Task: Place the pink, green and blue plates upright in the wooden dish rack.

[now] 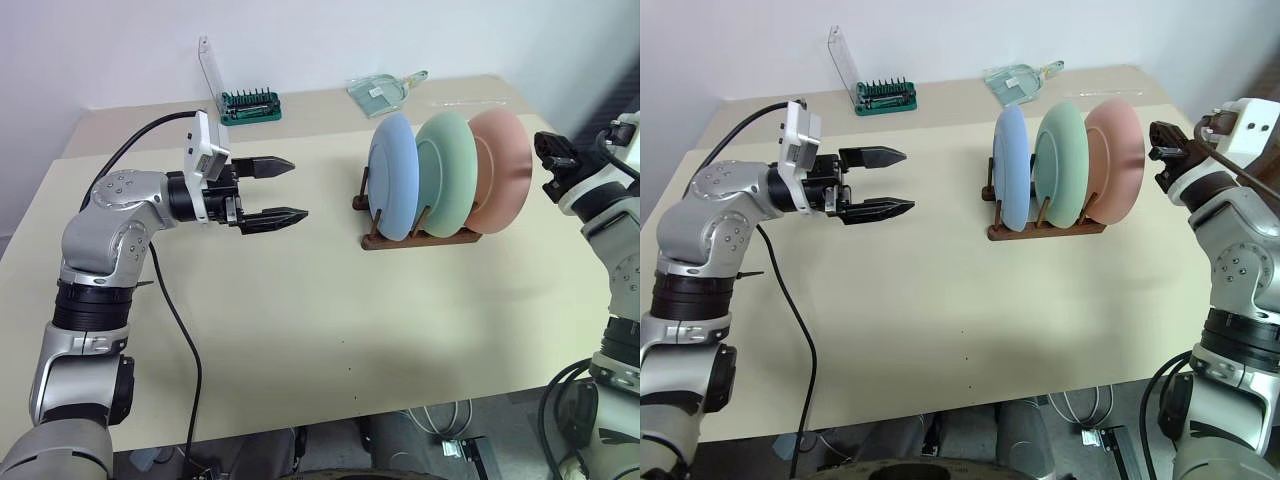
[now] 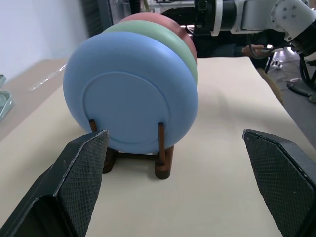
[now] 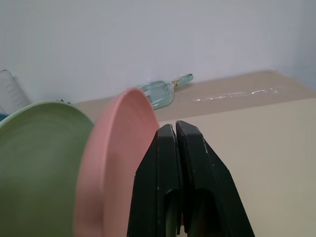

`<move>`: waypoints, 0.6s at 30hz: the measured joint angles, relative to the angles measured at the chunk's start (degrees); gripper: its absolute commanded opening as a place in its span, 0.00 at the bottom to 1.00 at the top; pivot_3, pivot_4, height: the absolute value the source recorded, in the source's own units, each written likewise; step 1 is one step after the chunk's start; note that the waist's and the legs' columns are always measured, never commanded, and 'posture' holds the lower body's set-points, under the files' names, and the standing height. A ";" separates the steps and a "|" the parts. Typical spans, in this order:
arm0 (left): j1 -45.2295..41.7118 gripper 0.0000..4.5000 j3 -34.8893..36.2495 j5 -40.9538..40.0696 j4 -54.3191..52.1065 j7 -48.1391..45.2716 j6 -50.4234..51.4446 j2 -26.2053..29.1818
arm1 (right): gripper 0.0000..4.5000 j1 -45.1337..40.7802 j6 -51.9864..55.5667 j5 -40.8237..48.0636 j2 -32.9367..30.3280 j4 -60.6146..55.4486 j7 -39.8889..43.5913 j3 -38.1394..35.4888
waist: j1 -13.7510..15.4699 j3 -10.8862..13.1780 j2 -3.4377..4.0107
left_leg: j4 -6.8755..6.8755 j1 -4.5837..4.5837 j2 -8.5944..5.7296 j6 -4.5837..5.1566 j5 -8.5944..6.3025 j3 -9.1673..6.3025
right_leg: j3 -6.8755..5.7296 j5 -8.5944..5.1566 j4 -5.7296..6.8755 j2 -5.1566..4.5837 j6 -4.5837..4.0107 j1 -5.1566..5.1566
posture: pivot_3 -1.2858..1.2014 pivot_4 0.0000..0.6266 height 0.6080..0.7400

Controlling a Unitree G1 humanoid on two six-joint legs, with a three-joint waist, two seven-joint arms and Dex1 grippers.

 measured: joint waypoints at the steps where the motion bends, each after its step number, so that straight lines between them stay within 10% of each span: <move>1: 0.00 1.00 0.00 0.00 0.00 0.03 0.01 0.00 | 0.01 0.00 -0.44 -0.54 -0.11 0.08 -0.02 -0.02 | 0.00 0.00 0.00 | 0.00 0.00 0.00 -0.01 0.00 0.00 | 0.00 0.00 0.00 0.00 0.00 0.00 | 0.52 0.24 1.00; 6: -0.03 1.00 -0.01 0.00 0.01 0.03 0.07 -0.02 | 0.06 -3.29 -5.08 1.00 1.18 0.11 0.35 -2.70 | -0.04 0.01 0.01 | 0.00 -0.01 0.00 -0.01 0.01 0.02 | 0.02 0.00 0.01 0.00 0.00 -0.03 | 0.52 0.24 1.00; 15: 0.04 1.00 -0.43 2.26 1.48 1.35 -2.66 -1.89 | 0.97 -0.32 -2.91 22.37 1.17 -18.53 14.00 -5.29 | 0.15 0.00 -0.01 | 0.03 -0.03 0.11 0.17 -0.12 0.01 | 0.01 0.00 -0.02 0.09 0.00 -0.01 | 0.52 0.24 1.00; 18: 1.24 1.00 0.25 1.14 1.39 0.27 -4.10 -2.95 | 1.00 5.29 1.56 27.81 -2.21 -23.62 19.19 -2.72 | 0.14 0.00 0.00 | 0.04 -0.03 0.11 0.23 -0.15 0.01 | 0.01 0.00 -0.03 0.08 0.00 -0.02 | 0.52 0.24 1.00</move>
